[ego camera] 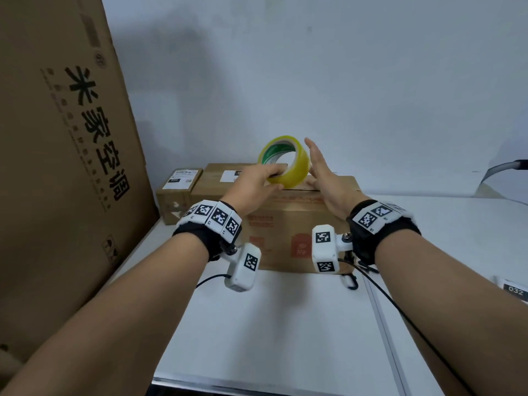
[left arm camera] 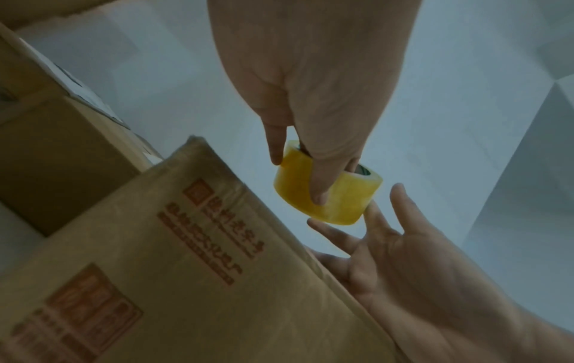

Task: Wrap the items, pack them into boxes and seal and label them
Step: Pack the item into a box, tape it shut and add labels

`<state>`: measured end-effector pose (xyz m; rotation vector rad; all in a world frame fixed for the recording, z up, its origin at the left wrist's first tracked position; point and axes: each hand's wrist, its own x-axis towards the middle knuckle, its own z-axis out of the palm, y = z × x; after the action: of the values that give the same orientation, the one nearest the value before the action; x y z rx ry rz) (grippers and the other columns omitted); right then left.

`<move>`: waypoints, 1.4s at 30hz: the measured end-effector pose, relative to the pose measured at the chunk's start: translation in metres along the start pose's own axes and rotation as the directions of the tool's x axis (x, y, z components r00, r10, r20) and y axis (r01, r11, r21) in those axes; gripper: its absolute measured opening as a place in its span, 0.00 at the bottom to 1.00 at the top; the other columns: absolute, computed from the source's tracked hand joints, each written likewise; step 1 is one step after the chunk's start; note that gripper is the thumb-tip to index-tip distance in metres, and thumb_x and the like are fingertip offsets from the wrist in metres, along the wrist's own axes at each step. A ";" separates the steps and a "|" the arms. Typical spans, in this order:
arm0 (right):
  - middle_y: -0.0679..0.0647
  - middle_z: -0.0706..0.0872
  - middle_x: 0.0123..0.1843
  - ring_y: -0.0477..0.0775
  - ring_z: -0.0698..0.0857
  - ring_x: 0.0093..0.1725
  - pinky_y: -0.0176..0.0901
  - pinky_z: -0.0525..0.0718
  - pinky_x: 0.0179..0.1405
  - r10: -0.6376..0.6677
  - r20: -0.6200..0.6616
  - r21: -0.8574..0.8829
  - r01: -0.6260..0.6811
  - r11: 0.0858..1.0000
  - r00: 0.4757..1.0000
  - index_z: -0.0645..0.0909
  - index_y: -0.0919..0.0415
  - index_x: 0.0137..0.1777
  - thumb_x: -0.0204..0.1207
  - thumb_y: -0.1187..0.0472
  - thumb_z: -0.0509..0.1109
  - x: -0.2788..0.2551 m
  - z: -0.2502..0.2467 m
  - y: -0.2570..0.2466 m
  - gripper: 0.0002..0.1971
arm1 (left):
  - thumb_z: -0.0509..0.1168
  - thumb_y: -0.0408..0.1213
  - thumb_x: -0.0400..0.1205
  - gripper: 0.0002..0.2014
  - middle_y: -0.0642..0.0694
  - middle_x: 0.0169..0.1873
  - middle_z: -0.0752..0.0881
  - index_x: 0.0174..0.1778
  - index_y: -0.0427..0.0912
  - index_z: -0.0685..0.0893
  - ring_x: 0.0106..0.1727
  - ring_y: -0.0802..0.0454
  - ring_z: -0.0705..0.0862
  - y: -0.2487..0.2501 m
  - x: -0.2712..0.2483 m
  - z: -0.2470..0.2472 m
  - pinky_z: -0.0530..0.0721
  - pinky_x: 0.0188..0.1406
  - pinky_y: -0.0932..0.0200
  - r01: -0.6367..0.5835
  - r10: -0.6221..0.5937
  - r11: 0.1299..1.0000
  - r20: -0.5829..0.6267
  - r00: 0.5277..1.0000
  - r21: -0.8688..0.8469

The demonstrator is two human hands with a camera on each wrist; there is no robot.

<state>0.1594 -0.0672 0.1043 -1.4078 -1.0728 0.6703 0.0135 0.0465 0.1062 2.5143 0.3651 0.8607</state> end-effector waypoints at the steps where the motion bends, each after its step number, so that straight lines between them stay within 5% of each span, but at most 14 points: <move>1: 0.43 0.55 0.86 0.52 0.58 0.84 0.50 0.56 0.81 -0.011 0.019 0.008 0.011 1.000 1.000 0.53 0.26 0.80 0.80 0.27 0.43 0.001 0.001 0.001 0.28 | 0.70 0.29 0.80 0.16 0.61 0.53 0.84 0.65 0.43 0.86 0.54 0.68 0.79 0.001 0.002 0.002 0.66 0.50 0.88 0.011 -0.011 1.000 -0.006 1.000 0.010; 4: 0.43 0.68 0.80 0.53 0.68 0.80 0.57 0.61 0.82 -0.011 0.008 0.007 0.011 1.000 1.000 0.62 0.27 0.76 0.76 0.26 0.52 0.008 0.000 0.006 0.28 | 0.69 0.32 0.82 0.15 0.58 0.52 0.85 0.65 0.44 0.85 0.53 0.63 0.80 0.002 0.007 0.007 0.68 0.46 0.87 0.082 -0.081 0.996 -0.011 0.997 0.021; 8: 0.55 0.79 0.71 0.57 0.75 0.74 0.61 0.66 0.79 -0.002 -0.024 0.021 0.002 1.000 1.000 0.69 0.28 0.66 0.77 0.30 0.58 0.012 -0.003 0.014 0.18 | 0.69 0.32 0.82 0.12 0.51 0.52 0.88 0.61 0.43 0.86 0.53 0.55 0.82 -0.001 0.011 0.013 0.70 0.46 0.71 0.132 -0.131 0.991 -0.030 0.991 0.036; 13: 0.70 0.86 0.61 0.67 0.84 0.62 0.63 0.76 0.72 0.050 -0.085 0.122 -0.039 0.992 0.995 0.70 0.43 0.61 0.82 0.42 0.63 0.011 -0.010 0.017 0.12 | 0.71 0.31 0.79 0.05 0.45 0.48 0.88 0.50 0.39 0.86 0.51 0.47 0.83 -0.003 0.012 0.019 0.76 0.49 0.57 0.103 -0.113 0.973 0.037 0.993 0.205; 20: 0.61 0.85 0.46 0.58 0.82 0.50 0.58 0.78 0.65 0.027 -0.068 0.188 -0.014 0.982 0.997 0.70 0.54 0.59 0.86 0.59 0.63 0.008 -0.012 0.017 0.06 | 0.72 0.35 0.79 0.05 0.47 0.47 0.88 0.50 0.42 0.85 0.51 0.50 0.83 -0.004 0.012 0.024 0.80 0.53 0.54 0.160 -0.164 0.983 0.035 0.986 0.092; 26: 0.61 0.87 0.48 0.58 0.84 0.55 0.56 0.78 0.71 0.002 -0.063 0.201 0.011 0.980 0.998 0.71 0.42 0.73 0.85 0.63 0.63 0.007 -0.015 0.019 0.20 | 0.70 0.35 0.80 0.06 0.45 0.48 0.87 0.52 0.40 0.83 0.51 0.47 0.82 -0.005 0.015 0.028 0.79 0.52 0.53 0.136 -0.140 0.986 0.031 0.990 0.100; 32: 0.69 0.88 0.53 0.65 0.87 0.54 0.63 0.81 0.66 0.006 -0.141 0.202 0.023 0.979 0.990 0.75 0.51 0.68 0.81 0.67 0.69 0.005 -0.011 0.020 0.19 | 0.69 0.36 0.82 0.05 0.42 0.51 0.84 0.52 0.42 0.81 0.55 0.42 0.79 -0.011 0.016 0.037 0.78 0.57 0.45 0.156 -0.157 0.983 0.000 0.988 0.099; 34: 0.70 0.87 0.55 0.66 0.87 0.57 0.63 0.80 0.68 0.015 -0.169 0.202 0.020 0.979 0.986 0.75 0.50 0.63 0.79 0.66 0.72 0.005 -0.009 0.021 0.17 | 0.72 0.37 0.79 0.14 0.43 0.64 0.82 0.61 0.44 0.82 0.66 0.43 0.75 -0.017 0.016 0.037 0.72 0.70 0.45 0.126 -0.122 0.983 -0.039 0.992 0.130; 37: 0.70 0.87 0.54 0.63 0.87 0.53 0.60 0.78 0.70 0.035 -0.201 0.258 0.019 0.966 0.979 0.73 0.53 0.64 0.80 0.66 0.71 0.006 -0.010 0.022 0.16 | 0.75 0.47 0.76 0.33 0.46 0.82 0.64 0.76 0.49 0.73 0.83 0.44 0.58 -0.033 0.014 0.025 0.55 0.83 0.42 0.170 -0.167 0.950 -0.034 0.985 0.261; 39: 0.68 0.87 0.53 0.60 0.88 0.52 0.55 0.79 0.69 0.050 -0.226 0.298 0.020 0.954 0.973 0.72 0.57 0.68 0.81 0.66 0.69 0.006 -0.011 0.022 0.18 | 0.68 0.62 0.77 0.39 0.47 0.84 0.60 0.82 0.50 0.67 0.86 0.45 0.51 -0.044 0.008 0.015 0.53 0.83 0.36 0.183 -0.237 0.920 0.122 0.964 0.346; 42: 0.61 0.88 0.49 0.56 0.87 0.50 0.48 0.83 0.61 0.066 -0.291 0.328 0.035 0.944 0.954 0.71 0.60 0.72 0.83 0.66 0.67 0.007 -0.008 0.020 0.19 | 0.55 0.80 0.69 0.55 0.48 0.86 0.52 0.86 0.47 0.55 0.87 0.48 0.43 -0.047 -0.001 0.010 0.49 0.83 0.33 0.118 -0.313 0.884 0.385 0.869 0.452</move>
<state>0.1740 -0.0629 0.0874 -1.1795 -0.6745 0.5937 0.0140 0.0834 0.0749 2.8753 0.7242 0.0927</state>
